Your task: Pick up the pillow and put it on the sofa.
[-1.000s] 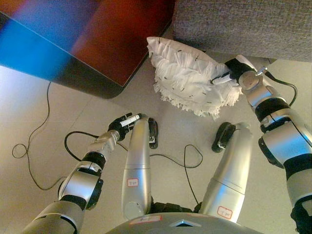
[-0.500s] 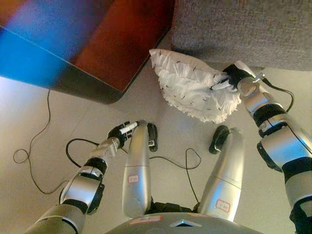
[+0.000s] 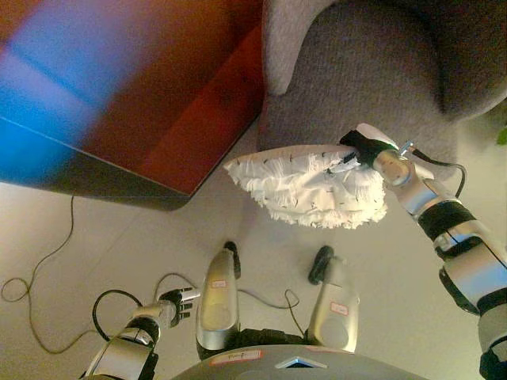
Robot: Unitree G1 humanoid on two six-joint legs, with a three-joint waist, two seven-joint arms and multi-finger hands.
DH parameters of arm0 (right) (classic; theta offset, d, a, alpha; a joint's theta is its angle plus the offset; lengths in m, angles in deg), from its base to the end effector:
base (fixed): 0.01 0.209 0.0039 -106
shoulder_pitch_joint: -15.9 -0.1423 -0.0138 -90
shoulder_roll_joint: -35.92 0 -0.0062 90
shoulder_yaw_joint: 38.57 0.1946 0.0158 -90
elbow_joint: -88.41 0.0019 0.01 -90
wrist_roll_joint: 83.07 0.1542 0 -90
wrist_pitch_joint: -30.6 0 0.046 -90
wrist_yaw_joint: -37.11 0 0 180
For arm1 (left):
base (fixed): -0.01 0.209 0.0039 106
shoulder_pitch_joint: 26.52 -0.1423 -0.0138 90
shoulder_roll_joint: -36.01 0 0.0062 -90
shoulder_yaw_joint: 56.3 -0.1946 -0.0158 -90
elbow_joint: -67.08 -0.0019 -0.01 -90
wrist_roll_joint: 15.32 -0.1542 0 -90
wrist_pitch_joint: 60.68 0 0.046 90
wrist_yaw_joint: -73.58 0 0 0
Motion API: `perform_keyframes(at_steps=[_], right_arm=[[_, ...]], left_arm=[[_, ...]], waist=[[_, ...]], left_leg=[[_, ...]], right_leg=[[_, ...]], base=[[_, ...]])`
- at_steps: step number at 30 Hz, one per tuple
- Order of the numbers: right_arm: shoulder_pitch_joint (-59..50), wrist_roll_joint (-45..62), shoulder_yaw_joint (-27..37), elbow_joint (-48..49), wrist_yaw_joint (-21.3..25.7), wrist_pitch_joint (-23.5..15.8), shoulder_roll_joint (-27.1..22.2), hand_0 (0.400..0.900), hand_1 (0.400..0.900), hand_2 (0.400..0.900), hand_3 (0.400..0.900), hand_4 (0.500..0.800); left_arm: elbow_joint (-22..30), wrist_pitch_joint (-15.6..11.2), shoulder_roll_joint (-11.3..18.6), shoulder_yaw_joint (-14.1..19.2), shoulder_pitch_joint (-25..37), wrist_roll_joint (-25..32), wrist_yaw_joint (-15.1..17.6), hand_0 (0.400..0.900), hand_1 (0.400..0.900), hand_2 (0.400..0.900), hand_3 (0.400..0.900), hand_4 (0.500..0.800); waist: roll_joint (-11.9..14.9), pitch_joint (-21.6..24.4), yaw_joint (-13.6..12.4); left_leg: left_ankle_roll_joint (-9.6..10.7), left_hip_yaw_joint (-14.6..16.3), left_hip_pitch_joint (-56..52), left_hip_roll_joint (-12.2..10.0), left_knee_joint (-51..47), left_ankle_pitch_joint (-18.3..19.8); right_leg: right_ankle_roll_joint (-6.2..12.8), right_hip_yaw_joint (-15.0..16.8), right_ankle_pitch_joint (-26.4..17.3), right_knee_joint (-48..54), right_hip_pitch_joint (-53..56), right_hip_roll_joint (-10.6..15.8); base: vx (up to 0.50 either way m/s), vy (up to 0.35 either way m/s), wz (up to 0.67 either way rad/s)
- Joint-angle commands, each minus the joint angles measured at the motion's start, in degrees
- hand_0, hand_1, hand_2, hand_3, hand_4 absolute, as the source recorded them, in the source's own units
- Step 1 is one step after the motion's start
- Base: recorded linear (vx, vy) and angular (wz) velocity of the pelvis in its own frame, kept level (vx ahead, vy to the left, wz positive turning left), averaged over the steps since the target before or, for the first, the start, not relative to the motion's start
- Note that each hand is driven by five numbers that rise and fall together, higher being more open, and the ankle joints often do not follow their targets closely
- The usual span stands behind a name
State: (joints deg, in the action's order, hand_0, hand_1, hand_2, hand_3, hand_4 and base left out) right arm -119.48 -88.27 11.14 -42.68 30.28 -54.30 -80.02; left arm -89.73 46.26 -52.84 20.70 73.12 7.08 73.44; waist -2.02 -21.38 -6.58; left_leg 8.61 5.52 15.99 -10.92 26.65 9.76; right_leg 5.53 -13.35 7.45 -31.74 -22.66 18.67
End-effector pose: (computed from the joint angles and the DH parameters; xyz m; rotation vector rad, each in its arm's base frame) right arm 0.3438 -0.2426 0.1072 -1.1554 0.2589 0.2565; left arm 0.1405 0.2366 -0.1207 0.0355 1.2909 0.1738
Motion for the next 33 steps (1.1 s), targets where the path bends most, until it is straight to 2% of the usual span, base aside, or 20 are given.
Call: perform_keyframes(at_steps=[1,6,11,15,22,26,29,30,31,32,33], right_arm=[[-7.4,2.7,7.9,8.4,1.9,-8.0,-3.1,0.400,0.400,0.400,0.400,0.500],[-5.9,7.1,12.6,14.9,0.1,-7.5,-5.1,0.400,0.400,0.400,0.400,0.500],[-6.5,12.2,15.7,12.5,0.4,-6.0,-6.7,0.400,0.400,0.400,0.400,0.500],[-8.3,16.9,16.6,7.1,-0.8,-3.4,-7.4,0.400,0.400,0.400,0.400,0.500],[-15.1,20.8,15.2,-8.2,-1.3,-1.9,-8.1,0.400,0.400,0.400,0.400,0.500],[-17.4,19.5,14.3,-14.9,-3.8,-0.6,-8.1,0.400,0.400,0.400,0.400,0.500],[-19.2,18.2,12.8,-19.5,-7.6,3.4,-7.0,0.400,0.400,0.400,0.400,0.500],[-19.6,17.2,12.4,-20.4,-8.0,4.2,-6.7,0.422,0.422,0.422,0.422,0.513],[-20.8,15.5,11.2,-22.4,-7.5,5.4,-6.2,0.641,0.641,0.641,0.641,0.645],[-22.3,14.3,10.2,-24.0,-6.5,7.3,-5.7,0.900,0.900,0.900,0.900,0.800],[-23.8,12.8,9.4,-25.7,-6.0,8.6,-5.2,0.900,0.900,0.900,0.900,0.800]], left_arm=[[-1.8,1.3,4.0,-1.7,0.1,-3.3,-0.4,0.900,0.900,0.900,0.900,0.800],[-2.9,2.4,3.9,0.5,-2.3,-6.1,-1.3,0.900,0.900,0.900,0.900,0.800],[-4.6,3.0,3.5,1.9,-3.3,-7.9,-1.8,0.900,0.900,0.900,0.900,0.800],[-6.0,4.0,3.3,1.9,-3.8,-8.6,-2.2,0.900,0.900,0.900,0.900,0.800],[-8.4,4.7,3.2,0.7,-4.0,-9.3,-1.7,0.900,0.900,0.900,0.900,0.800],[-8.9,4.3,3.0,0.2,-4.1,-9.8,-1.1,0.900,0.900,0.900,0.900,0.800],[-8.5,4.5,2.8,-0.6,-4.2,-9.8,-0.2,0.900,0.900,0.900,0.900,0.800],[-8.4,4.6,2.7,-0.9,-4.0,-9.7,-0.2,0.900,0.900,0.900,0.900,0.800],[-8.2,4.7,2.5,-1.7,-3.3,-9.2,0.0,0.900,0.900,0.900,0.900,0.800],[-8.0,4.5,2.3,-2.2,-2.5,-8.6,0.2,0.900,0.900,0.900,0.900,0.800],[-7.9,4.1,2.1,-2.7,-1.7,-8.0,0.2,0.900,0.900,0.900,0.900,0.800]], waist=[[2.3,7.5,-0.5],[2.5,12.3,1.0],[2.7,15.9,1.3],[3.1,17.8,1.0],[2.8,19.1,-0.7],[2.5,19.4,-1.8],[1.9,19.4,-2.6],[1.7,19.3,-2.7],[1.3,18.8,-3.1],[0.9,18.2,-3.3],[0.4,17.4,-3.5]], left_leg=[[-3.2,0.2,-3.2,0.3,-7.1,-7.7],[-2.1,2.8,-12.6,-0.1,-17.4,-10.8],[-1.6,4.1,-16.5,-0.8,-21.7,-11.7],[-1.1,5.0,-19.3,-1.4,-25.6,-12.6],[0.2,4.9,-20.4,-2.6,-29.9,-14.6],[0.4,3.9,-20.3,-2.9,-30.4,-14.8],[0.7,3.1,-19.9,-3.1,-30.0,-14.9],[0.8,2.8,-19.5,-3.2,-29.9,-15.0],[0.9,2.2,-18.7,-3.2,-29.7,-15.2],[0.9,1.8,-17.8,-3.2,-29.6,-15.3],[0.9,1.3,-16.8,-3.2,-29.5,-15.3]], right_leg=[[2.24,0.0,-6.9,11.3,8.4,1.3],[2.90,-1.2,-8.6,21.4,18.1,-1.7],[2.75,-1.7,-9.1,25.3,22.2,-3.1],[2.78,-2.6,-9.7,28.7,25.2,-4.2],[2.73,-4.3,-10.1,31.8,27.0,-5.6],[2.59,-5.0,-10.0,32.4,27.5,-5.7],[2.31,-5.1,-9.5,32.0,27.4,-5.7],[2.25,-5.2,-9.4,31.8,27.1,-5.6],[2.17,-5.3,-9.3,31.4,26.2,-5.5],[2.13,-5.4,-9.2,30.9,25.3,-5.3],[2.09,-5.3,-9.1,30.5,24.3,-5.1]], base=[[0.23,-0.110,-0.14],[0.24,-0.065,-0.17],[0.21,-0.063,-0.10],[0.17,-0.077,-0.02],[0.07,-0.077,0.05],[0.04,-0.064,0.07],[0.06,-0.046,0.07],[-0.05,-0.023,0.07],[-0.12,-0.018,0.06],[-0.20,-0.027,0.05],[-0.26,-0.014,0.03]])
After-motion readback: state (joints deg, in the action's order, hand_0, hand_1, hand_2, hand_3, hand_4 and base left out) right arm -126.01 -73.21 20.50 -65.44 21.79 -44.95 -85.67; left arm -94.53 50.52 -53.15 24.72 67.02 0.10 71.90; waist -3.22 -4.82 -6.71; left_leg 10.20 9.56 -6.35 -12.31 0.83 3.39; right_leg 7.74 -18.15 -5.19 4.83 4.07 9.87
